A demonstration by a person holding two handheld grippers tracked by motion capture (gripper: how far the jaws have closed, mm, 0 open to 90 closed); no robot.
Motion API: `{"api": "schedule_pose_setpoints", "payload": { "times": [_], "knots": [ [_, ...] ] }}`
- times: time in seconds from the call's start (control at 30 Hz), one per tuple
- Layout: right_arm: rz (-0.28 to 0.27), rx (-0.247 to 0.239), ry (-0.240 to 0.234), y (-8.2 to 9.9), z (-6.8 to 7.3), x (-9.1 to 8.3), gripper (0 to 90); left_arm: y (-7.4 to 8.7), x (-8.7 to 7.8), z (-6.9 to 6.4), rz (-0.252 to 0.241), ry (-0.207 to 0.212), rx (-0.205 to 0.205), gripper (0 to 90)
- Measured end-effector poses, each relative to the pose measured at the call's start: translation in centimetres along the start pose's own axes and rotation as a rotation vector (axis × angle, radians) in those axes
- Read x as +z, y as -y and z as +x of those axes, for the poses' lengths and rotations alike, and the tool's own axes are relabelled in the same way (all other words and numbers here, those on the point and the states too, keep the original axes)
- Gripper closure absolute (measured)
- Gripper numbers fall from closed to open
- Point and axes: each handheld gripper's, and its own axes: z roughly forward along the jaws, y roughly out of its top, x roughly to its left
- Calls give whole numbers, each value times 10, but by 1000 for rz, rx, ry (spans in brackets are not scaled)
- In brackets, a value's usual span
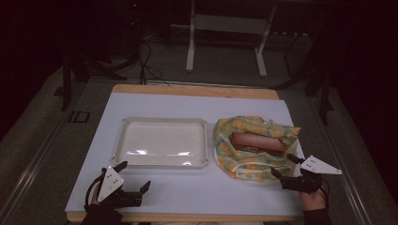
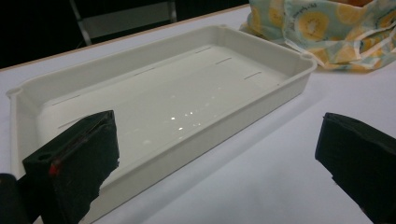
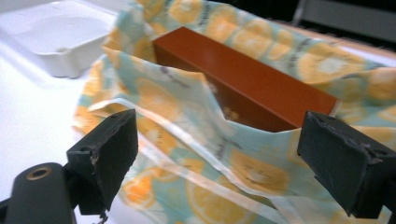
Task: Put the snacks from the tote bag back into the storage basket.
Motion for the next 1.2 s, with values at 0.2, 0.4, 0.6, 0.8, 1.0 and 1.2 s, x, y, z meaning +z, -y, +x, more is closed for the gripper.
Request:
{"api": "schedule_pose_setpoints", "payload": {
  "times": [0.2,0.4,0.6,0.8,1.0,1.2],
  "knots": [
    [30,-4,-72,-8,-1,1,123,-2,-5,-8,33,-31,-10,0],
    [112,-16,-192,-12,-5,0,120,-2,-7,-12,25,-6,-19,0],
    [179,-91,-238,-16,-3,-2,109,-2,-6,-11,26,0,-34,0],
    [192,-155,-295,-22,3,-4,109,-3,-5,-11,27,3,-25,0],
    [199,-204,-353,-32,12,-5,109,-4,-5,-11,7,16,-13,0],
    [187,-232,-386,-41,18,-5,109,-4,-3,-11,5,20,1,0]
  ]
}}
